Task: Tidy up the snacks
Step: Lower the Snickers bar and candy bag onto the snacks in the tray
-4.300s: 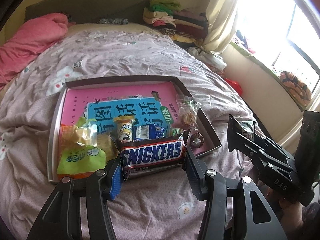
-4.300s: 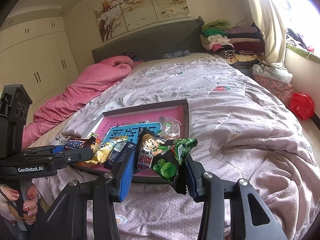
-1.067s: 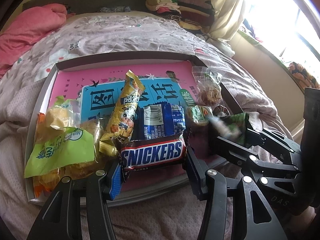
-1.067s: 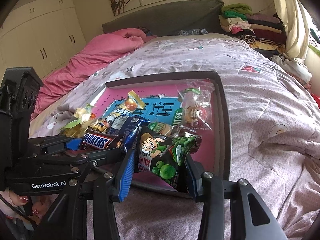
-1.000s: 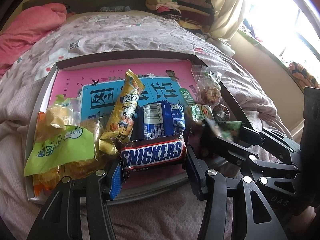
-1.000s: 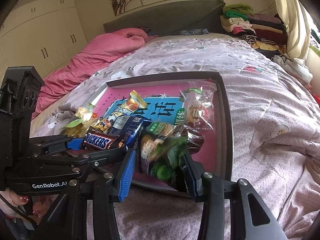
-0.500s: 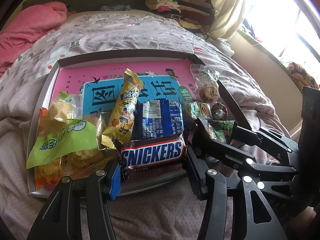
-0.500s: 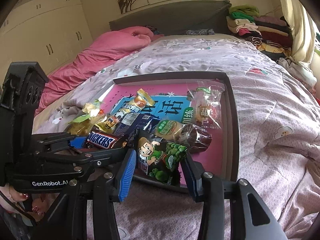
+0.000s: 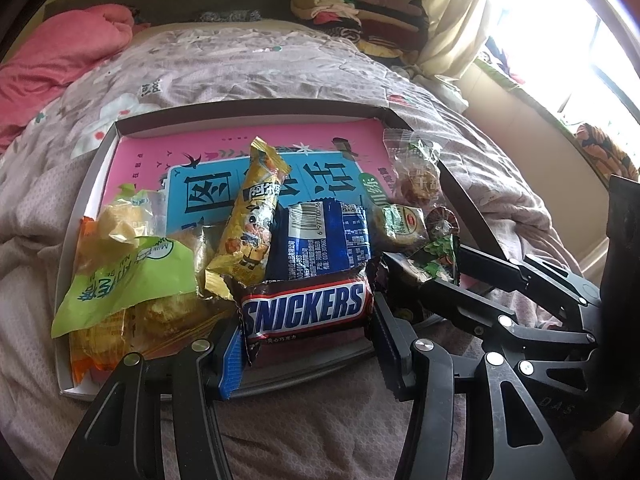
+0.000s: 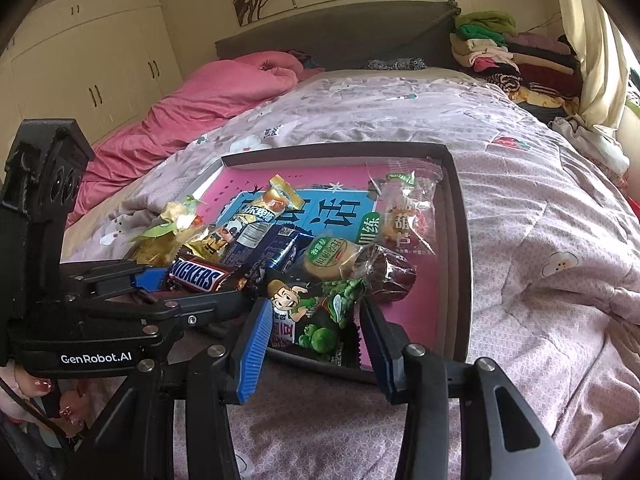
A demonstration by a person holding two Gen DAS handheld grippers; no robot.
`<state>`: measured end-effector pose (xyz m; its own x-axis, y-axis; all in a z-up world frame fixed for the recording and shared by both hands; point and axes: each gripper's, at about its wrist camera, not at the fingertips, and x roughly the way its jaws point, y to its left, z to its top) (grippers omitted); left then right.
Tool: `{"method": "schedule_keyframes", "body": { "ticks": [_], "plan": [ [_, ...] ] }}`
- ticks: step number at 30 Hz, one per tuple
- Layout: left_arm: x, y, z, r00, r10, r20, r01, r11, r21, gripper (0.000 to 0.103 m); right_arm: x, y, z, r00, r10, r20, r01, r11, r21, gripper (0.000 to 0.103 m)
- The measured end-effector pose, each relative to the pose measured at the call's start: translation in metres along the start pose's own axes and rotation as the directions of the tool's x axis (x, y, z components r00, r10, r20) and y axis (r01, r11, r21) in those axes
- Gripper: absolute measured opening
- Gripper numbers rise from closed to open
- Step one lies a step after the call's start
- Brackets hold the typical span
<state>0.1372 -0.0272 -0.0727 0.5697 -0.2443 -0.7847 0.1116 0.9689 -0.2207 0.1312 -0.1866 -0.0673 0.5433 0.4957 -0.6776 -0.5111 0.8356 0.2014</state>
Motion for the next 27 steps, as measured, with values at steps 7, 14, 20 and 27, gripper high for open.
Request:
{"method": "schedule_keyframes", "body": {
  "ticks": [7, 14, 20, 27],
  "plan": [
    [0.0007, 0.0002, 0.0005, 1.0, -0.009, -0.003, 0.009, 1.0, -0.004, 0.057, 0.0, -0.0006, -0.0002, 1.0, -0.014, 0.0, 0.014, 1.0, 0.0, 0.046],
    [0.0033, 0.0021, 0.0017, 1.0, -0.029, -0.005, 0.029, 1.0, -0.012, 0.058, -0.0002, -0.0015, 0.0, 1.0, -0.012, 0.001, 0.012, 1.0, 0.004, 0.046],
    [0.0045, 0.0007, 0.0016, 1.0, -0.025, -0.002, 0.025, 1.0, -0.01, 0.058, -0.0005, -0.0019, -0.0002, 1.0, -0.012, 0.001, 0.012, 1.0, 0.005, 0.046],
    [0.0034, 0.0037, 0.0012, 0.998, -0.055, -0.007, 0.055, 0.998, -0.028, 0.061, -0.0006, -0.0018, -0.0002, 1.0, -0.013, 0.001, 0.013, 1.0, 0.006, 0.046]
  ]
}}
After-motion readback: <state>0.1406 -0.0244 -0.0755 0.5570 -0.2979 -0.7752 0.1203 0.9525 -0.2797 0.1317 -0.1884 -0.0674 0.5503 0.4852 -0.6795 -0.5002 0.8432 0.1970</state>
